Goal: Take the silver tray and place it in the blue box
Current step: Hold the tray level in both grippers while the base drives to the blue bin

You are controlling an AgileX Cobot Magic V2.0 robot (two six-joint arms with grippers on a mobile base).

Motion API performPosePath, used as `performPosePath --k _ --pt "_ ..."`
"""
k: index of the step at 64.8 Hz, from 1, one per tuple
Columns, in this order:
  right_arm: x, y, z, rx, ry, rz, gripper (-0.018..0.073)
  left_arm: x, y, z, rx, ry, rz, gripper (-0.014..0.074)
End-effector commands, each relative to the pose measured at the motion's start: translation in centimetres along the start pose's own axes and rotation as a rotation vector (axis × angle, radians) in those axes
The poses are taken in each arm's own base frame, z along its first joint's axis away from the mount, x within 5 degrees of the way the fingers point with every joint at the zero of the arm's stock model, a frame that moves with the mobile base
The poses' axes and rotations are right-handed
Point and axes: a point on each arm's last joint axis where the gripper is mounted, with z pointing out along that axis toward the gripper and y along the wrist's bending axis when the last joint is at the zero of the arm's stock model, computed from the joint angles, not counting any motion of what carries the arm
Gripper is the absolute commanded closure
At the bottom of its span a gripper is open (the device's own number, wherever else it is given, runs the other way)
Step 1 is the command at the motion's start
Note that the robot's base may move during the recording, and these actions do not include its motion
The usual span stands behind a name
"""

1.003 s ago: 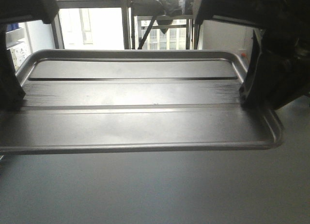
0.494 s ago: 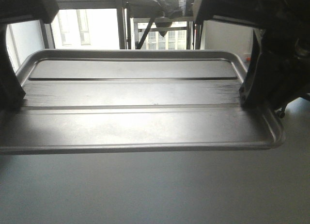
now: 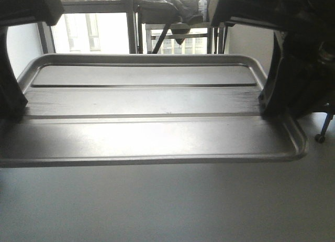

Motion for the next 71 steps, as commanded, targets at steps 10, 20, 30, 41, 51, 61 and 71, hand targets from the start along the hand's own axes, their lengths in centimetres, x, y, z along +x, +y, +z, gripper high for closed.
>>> performPosePath --k 10,20,30,41,51,61,71 --pt "-1.09 0.04 -1.18 -0.029 -0.075 -0.015 0.0501 -0.58 -0.09 -1.16 0.023 -0.05 0.009 0.0611" --pt "-1.09 0.04 -1.18 -0.029 -0.075 -0.015 0.0501 -0.58 -0.09 -1.16 0.023 -0.05 0.009 0.0611" --pt "-1.09 0.04 -1.18 -0.029 -0.075 -0.015 0.0501 -0.58 -0.09 -1.16 0.023 -0.05 0.009 0.0611" --pt "-1.09 0.04 -1.18 -0.029 -0.075 -0.015 0.0501 -0.58 -0.09 -1.16 0.023 -0.05 0.009 0.0611" --pt "-1.09 0.04 -1.18 -0.028 -0.075 -0.015 0.0501 -0.58 -0.09 -1.16 0.023 -0.05 0.009 0.0611" --pt "-1.09 0.04 -1.18 -0.028 -0.075 -0.015 0.0501 -0.58 -0.09 -1.16 0.023 -0.05 0.009 0.0611" --pt "-1.09 0.04 -1.18 -0.028 -0.075 -0.015 0.0501 -0.58 -0.09 -1.16 0.023 -0.05 0.009 0.0611"
